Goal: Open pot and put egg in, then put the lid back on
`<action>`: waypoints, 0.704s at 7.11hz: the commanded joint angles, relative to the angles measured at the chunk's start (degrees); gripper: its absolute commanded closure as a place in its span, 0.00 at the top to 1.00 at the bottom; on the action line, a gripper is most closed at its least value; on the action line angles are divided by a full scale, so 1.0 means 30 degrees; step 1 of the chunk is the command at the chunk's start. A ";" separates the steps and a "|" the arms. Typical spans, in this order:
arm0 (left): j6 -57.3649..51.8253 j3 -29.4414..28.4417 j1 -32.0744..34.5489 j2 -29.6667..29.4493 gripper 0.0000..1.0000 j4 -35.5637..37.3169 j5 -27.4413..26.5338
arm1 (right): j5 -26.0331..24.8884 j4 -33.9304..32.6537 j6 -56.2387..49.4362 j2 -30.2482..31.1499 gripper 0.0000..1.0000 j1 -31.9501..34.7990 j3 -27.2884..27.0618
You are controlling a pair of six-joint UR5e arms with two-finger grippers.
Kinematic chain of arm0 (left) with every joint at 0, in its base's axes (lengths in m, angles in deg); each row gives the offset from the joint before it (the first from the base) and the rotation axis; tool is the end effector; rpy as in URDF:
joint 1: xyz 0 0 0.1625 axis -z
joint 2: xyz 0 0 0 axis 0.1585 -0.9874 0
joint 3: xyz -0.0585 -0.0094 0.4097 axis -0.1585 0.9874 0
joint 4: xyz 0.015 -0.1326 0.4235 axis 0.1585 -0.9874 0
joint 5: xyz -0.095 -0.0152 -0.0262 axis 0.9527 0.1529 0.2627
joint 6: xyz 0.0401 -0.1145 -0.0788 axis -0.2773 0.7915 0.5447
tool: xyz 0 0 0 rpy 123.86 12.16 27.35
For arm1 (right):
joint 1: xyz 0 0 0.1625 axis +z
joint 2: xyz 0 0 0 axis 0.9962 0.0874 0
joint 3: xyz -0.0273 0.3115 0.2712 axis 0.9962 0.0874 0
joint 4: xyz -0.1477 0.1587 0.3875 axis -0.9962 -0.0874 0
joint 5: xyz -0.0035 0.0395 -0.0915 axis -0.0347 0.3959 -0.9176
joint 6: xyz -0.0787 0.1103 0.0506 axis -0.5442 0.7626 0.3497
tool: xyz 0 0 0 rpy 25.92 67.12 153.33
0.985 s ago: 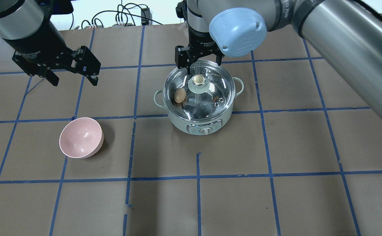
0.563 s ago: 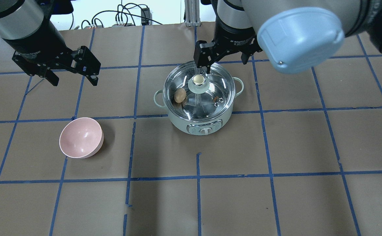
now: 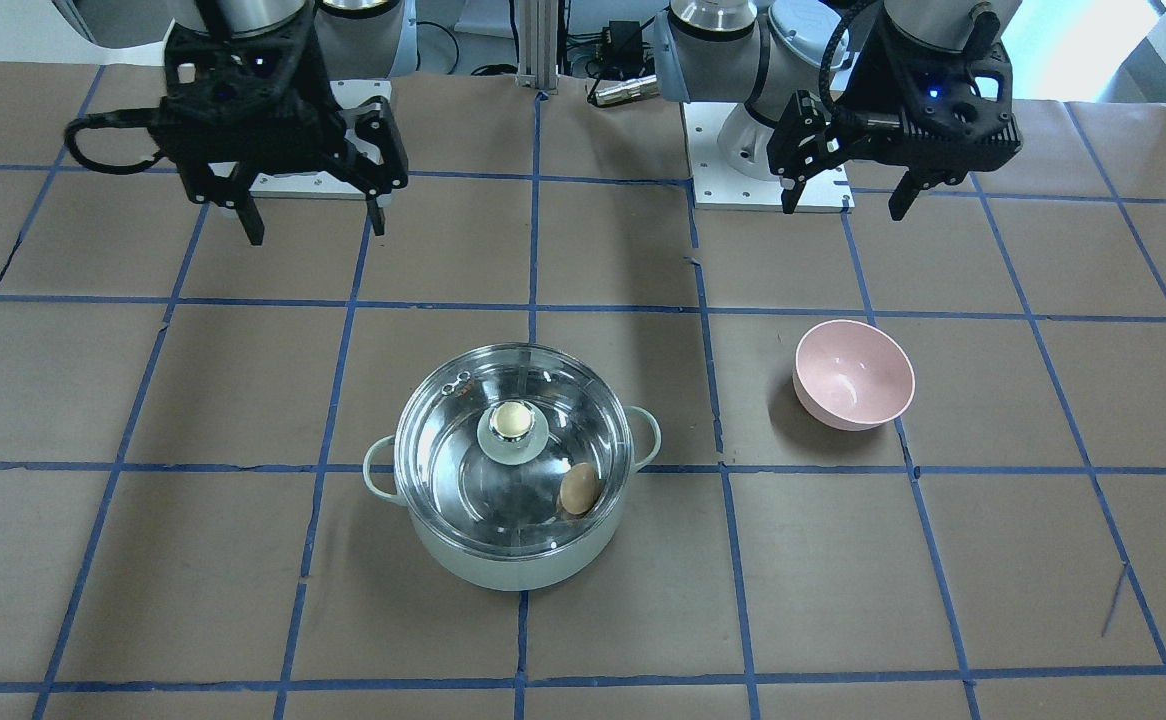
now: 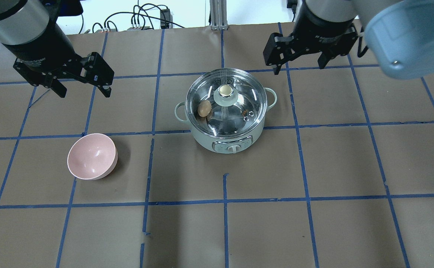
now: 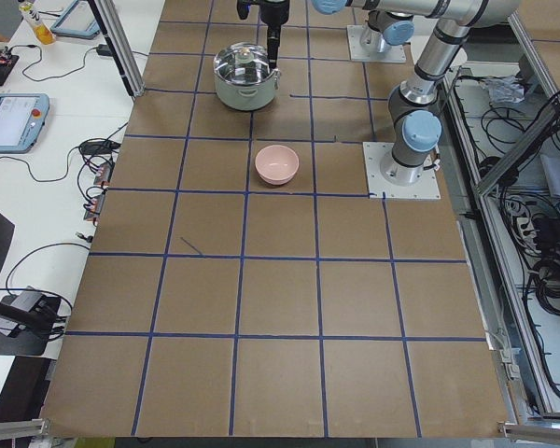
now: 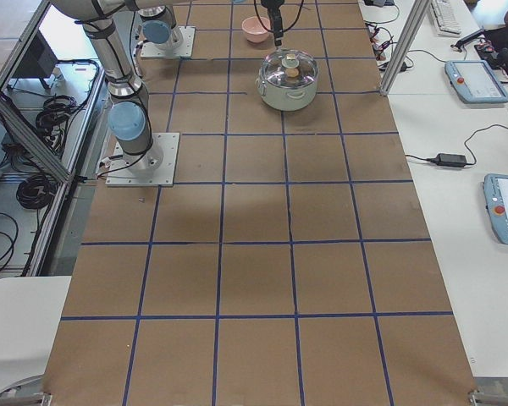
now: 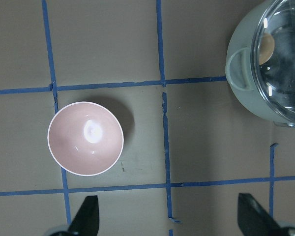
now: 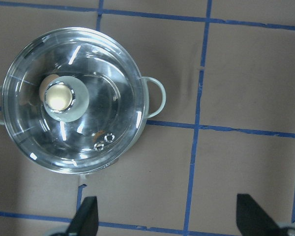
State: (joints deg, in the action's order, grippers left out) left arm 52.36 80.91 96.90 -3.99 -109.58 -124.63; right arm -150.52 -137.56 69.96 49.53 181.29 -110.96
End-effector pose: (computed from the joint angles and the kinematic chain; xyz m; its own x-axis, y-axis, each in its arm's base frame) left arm -0.1134 -0.4970 0.4758 -0.9989 0.0456 -0.0057 0.0456 0.9989 -0.0126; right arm 0.1946 -0.5228 0.4855 -0.9967 -0.0777 -0.0247 -0.0726 0.9836 -0.1649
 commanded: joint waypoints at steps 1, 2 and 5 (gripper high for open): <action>0.0000 0.0010 -0.0020 -0.0008 0.99 0.0000 0.0001 | -0.0071 0.0304 -0.0066 0.0195 1.00 -0.1047 0.0384; 0.0000 0.0010 -0.0020 -0.0008 0.99 0.0000 0.0001 | 0.0072 0.0335 -0.0095 0.0167 1.00 -0.1104 0.0326; 0.0145 -0.0049 -0.0050 0.0021 1.00 0.0059 0.0058 | 0.0015 0.1418 -0.0095 0.0167 1.00 -0.1221 0.0531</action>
State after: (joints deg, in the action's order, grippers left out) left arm 52.46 80.83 96.81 -4.00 -109.50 -124.69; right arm -150.45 -134.27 69.67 50.03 177.68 -109.46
